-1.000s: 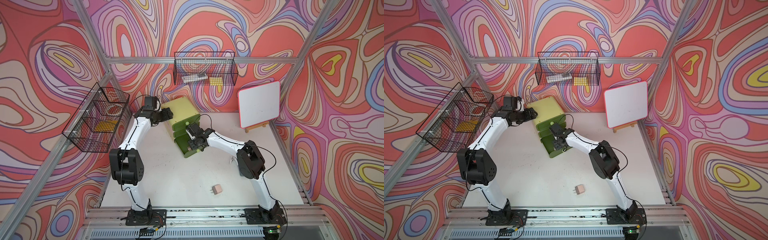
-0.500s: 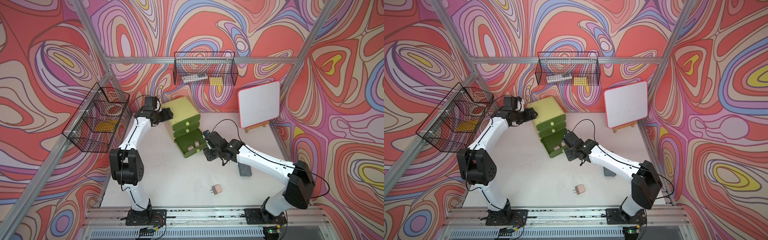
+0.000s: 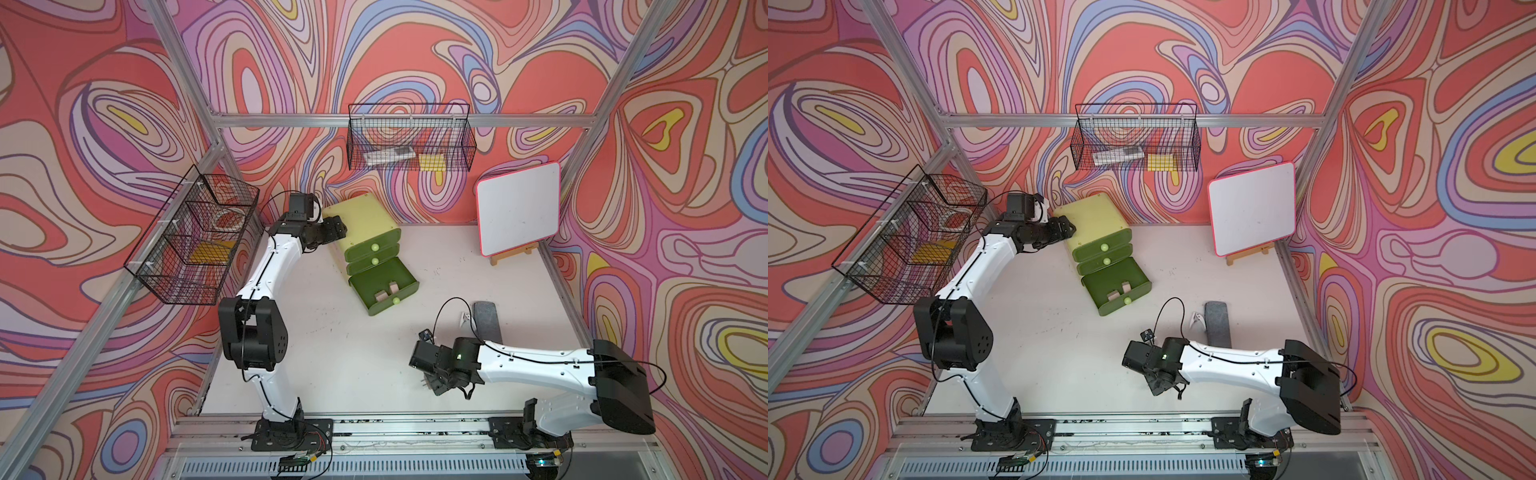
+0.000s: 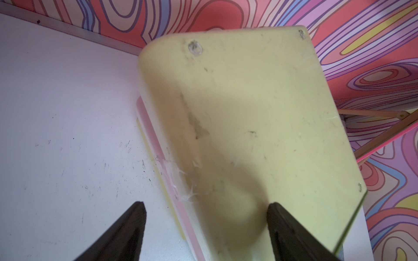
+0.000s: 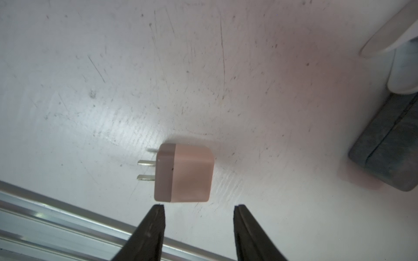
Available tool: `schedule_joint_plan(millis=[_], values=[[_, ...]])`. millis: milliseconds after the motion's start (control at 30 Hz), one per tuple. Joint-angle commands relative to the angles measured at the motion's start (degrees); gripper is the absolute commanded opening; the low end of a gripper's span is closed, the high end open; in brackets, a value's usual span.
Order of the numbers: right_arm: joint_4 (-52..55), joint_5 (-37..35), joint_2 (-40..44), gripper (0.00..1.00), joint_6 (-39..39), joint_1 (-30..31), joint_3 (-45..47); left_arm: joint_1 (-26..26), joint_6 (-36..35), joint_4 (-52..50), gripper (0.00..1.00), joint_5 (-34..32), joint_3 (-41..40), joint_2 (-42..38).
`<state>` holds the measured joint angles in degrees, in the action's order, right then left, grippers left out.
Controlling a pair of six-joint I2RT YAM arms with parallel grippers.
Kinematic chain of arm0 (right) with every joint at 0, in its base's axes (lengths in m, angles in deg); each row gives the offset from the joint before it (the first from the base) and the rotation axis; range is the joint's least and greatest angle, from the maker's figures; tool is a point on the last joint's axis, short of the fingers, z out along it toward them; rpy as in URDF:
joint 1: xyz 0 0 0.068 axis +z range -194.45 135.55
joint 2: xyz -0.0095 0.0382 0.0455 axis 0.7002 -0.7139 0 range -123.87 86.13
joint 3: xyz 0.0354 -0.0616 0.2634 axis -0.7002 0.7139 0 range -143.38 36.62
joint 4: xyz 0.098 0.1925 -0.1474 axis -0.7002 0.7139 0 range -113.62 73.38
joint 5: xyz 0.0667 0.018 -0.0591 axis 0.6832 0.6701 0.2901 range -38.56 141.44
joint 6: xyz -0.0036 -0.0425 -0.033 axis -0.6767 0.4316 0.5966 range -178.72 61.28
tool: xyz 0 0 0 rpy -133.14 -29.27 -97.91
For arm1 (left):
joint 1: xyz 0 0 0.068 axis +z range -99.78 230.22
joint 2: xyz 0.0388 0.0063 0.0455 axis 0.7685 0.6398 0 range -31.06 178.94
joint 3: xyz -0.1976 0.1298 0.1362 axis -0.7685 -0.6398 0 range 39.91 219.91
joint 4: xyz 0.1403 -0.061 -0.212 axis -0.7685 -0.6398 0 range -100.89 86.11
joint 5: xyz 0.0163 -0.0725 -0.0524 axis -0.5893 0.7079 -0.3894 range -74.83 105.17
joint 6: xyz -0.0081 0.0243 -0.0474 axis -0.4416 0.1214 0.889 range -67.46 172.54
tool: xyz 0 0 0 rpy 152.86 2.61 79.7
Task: Place the plugs into the drawer by color
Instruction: Pick up the plug from the center of the board.
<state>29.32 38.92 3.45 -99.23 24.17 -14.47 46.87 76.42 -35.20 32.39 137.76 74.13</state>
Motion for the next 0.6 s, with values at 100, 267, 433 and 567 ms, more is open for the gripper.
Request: schedule_joint_plan(millis=[100, 267, 433, 567], values=[[-1.5, -0.4, -3.9, 0.52, -3.0, 1.8, 1.4, -0.2, -0.5, -5.3, 0.83, -0.5, -1.9, -0.5], [-5.0, -2.3, -9.4, 0.55, -0.3, 1.7, -1.2, -0.4, -0.5, -5.2, 0.83, -0.6, -2.2, -1.1], [-4.6, -7.3, -14.3, 0.62, 3.2, 1.5, -6.6, -0.9, -0.5, -5.3, 0.83, -0.5, -2.1, -1.0], [-5.8, -8.0, -15.8, 0.67, 5.4, -0.6, -8.3, -1.1, -0.5, -5.2, 0.83, -0.6, -2.1, -1.1]])
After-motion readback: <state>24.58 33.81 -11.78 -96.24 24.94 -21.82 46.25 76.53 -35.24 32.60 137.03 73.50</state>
